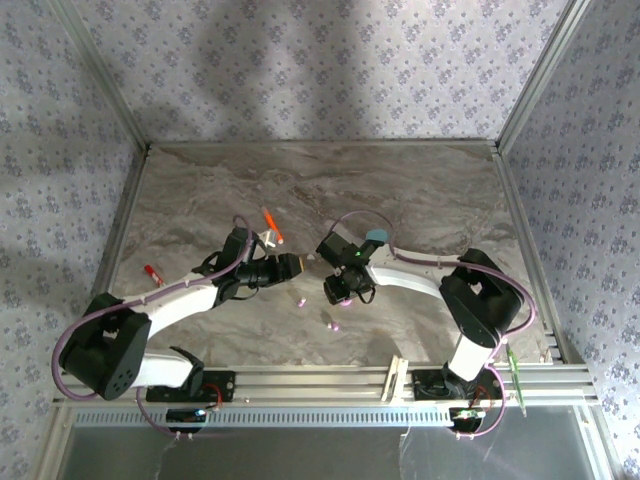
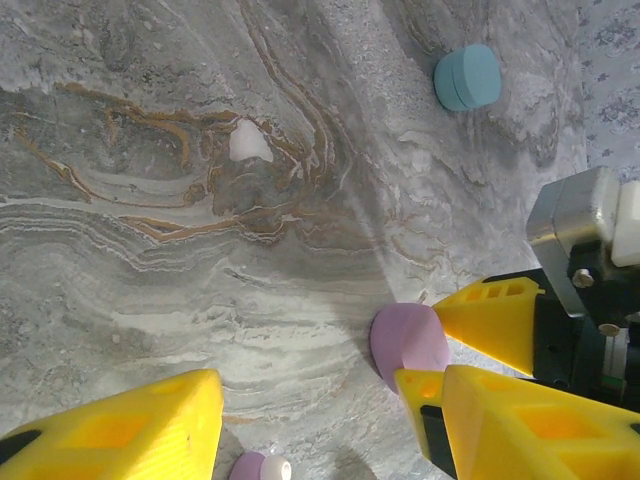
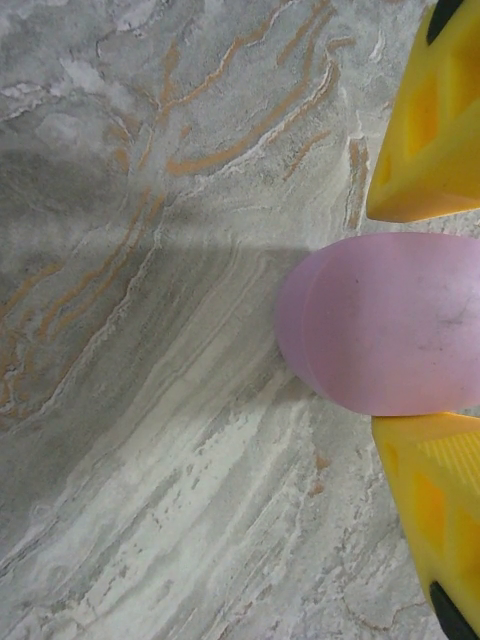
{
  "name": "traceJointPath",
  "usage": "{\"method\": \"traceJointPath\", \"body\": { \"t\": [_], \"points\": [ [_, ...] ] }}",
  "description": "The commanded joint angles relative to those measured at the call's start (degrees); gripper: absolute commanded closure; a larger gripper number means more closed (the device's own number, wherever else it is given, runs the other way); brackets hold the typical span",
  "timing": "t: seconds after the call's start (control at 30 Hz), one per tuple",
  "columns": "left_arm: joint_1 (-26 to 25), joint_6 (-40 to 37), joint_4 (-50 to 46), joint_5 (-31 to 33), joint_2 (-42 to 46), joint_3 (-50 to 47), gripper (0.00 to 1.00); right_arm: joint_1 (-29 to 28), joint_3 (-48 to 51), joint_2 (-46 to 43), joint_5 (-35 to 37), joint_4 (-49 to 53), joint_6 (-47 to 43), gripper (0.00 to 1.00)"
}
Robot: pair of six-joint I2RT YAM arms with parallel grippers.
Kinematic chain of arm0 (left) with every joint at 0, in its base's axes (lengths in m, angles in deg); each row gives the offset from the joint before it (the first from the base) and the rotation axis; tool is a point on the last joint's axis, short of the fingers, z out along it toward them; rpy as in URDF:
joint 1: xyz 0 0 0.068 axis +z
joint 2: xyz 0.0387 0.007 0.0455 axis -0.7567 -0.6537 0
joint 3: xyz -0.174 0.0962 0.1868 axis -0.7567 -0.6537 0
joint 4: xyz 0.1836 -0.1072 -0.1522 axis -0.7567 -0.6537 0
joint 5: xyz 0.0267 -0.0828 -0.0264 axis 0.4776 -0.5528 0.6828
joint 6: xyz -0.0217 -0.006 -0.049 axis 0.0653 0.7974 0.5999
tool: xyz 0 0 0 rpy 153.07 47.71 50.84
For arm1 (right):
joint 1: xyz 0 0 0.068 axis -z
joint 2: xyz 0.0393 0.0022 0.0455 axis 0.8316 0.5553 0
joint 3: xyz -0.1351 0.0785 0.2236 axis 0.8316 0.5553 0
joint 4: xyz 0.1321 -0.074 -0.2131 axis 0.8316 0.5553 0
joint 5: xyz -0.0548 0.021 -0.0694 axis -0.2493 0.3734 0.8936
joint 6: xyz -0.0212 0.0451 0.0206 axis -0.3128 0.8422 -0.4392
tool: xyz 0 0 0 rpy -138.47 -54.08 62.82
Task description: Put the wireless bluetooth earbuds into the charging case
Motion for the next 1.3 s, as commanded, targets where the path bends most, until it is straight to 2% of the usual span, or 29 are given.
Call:
{"method": "traceJointPath", "body": {
  "t": [0.0, 0.3, 0.47, 0.77, 0.97, 1.1, 1.27],
  "points": [
    [0.33, -1.06, -0.61, 0.19, 1.43, -0.45, 0.39, -0.39, -1.71, 0.7, 0.82, 1.95, -0.24, 0.47],
    [0.44, -1.19, -0.72, 0.13, 1.5, -0.24, 0.39, -0.04, -1.56, -0.14, -0.21, 1.8, 0.07, 0.55],
    [0.33, -0.73, 0.28, -0.97, 1.03, -0.19, 0.4, 1.12, -0.49, -2.61, -3.31, 0.11, 0.25, 0.55],
    [-4.52, 3.69, 8.82, -3.49, -3.39, 0.21, 0.48, 9.33, 6.65, -10.28, -19.18, -9.11, 3.87, 0.55],
    [-7.87, 7.32, 15.98, -4.48, -7.11, 0.81, 0.48, 15.47, 10.96, -14.15, -30.0, -15.31, 7.59, 0.53],
    [-8.64, 9.07, 19.72, -4.99, -9.53, 0.85, 0.47, 18.23, 13.69, -16.03, -34.91, -19.39, 10.61, 0.53],
    [-8.64, 11.2, 24.4, -6.8, -12.02, 1.1, 0.41, 19.98, 15.92, -17.65, -38.96, -22.8, 12.48, 0.53]
  ]
}}
